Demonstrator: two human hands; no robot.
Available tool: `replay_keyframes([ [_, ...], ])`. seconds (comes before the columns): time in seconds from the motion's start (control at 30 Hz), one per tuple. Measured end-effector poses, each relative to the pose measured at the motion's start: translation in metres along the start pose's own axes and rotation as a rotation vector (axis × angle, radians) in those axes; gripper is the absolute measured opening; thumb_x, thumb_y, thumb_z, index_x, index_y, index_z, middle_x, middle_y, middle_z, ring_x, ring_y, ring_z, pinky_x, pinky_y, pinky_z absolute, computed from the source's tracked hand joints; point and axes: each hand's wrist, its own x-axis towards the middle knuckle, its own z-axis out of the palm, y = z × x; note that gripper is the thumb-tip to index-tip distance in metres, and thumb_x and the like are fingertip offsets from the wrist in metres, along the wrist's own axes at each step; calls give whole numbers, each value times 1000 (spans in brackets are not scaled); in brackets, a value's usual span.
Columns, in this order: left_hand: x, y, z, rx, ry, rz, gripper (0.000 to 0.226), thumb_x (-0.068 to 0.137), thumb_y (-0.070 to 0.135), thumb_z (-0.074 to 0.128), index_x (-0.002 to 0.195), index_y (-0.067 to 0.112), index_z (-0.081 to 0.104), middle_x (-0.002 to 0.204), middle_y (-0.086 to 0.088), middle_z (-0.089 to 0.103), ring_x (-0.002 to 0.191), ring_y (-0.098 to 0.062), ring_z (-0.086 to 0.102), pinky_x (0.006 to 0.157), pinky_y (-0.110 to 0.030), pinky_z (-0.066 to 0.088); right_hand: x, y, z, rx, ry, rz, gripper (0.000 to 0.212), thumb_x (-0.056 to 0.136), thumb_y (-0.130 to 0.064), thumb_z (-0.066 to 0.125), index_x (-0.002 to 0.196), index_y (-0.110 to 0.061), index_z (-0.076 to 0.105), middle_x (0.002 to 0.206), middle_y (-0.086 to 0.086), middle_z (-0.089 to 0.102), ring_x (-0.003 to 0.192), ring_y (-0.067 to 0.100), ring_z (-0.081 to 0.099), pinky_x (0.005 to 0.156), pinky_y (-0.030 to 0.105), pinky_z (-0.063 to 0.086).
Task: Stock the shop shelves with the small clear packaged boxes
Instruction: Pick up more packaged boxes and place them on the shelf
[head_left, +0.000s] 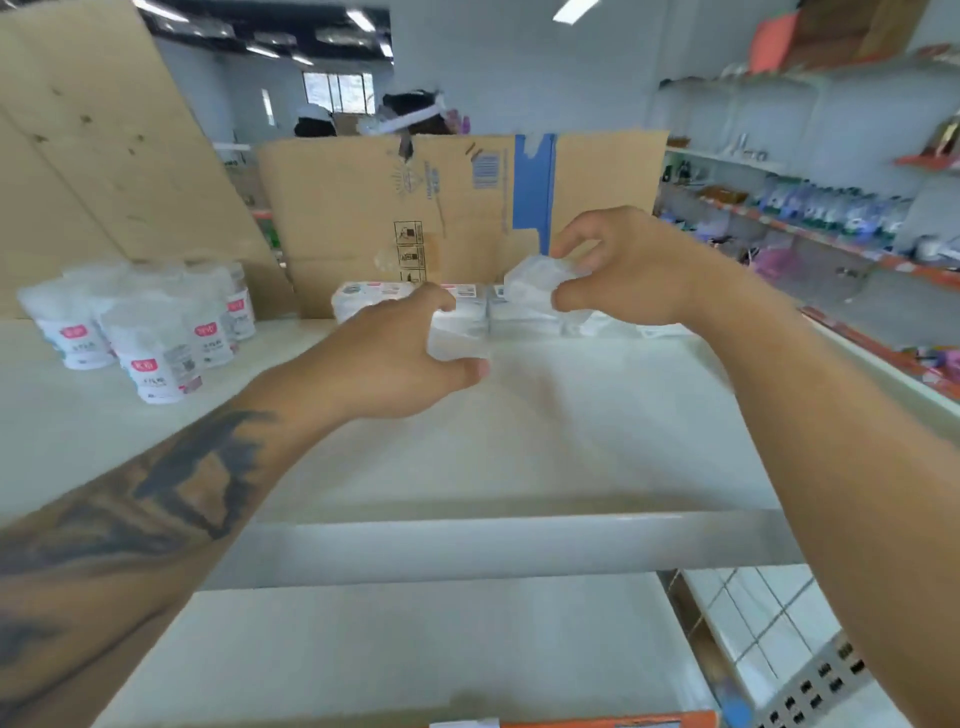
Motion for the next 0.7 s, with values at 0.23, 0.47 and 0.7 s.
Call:
replay_keyframes([
  [0.23,23,12,0,59,-132,54,93,71,75,74,150,50,29,118,24,44,117,-10,49,89,-27,40,24,28,-3,293,-81,50,25,79,-23,79,102,-22,70,101,-4,72,88,19,68,80,44,63],
  [0.47,81,12,-22,-288,85,351,39,81,27,86,116,30,67,105,20,70,95,6,65,83,-13,47,45,28,-16,652,-255,76,20,96,-15,62,104,2,68,93,20,70,79,32,66,79,46,59],
  [0.7,92,-4,2,-686,115,237,34,79,37,78,101,13,72,86,-3,79,75,-14,71,80,-37,56,59,29,30,873,-104,147,39,100,-44,60,106,-6,68,85,17,73,62,30,64,56,35,52],
])
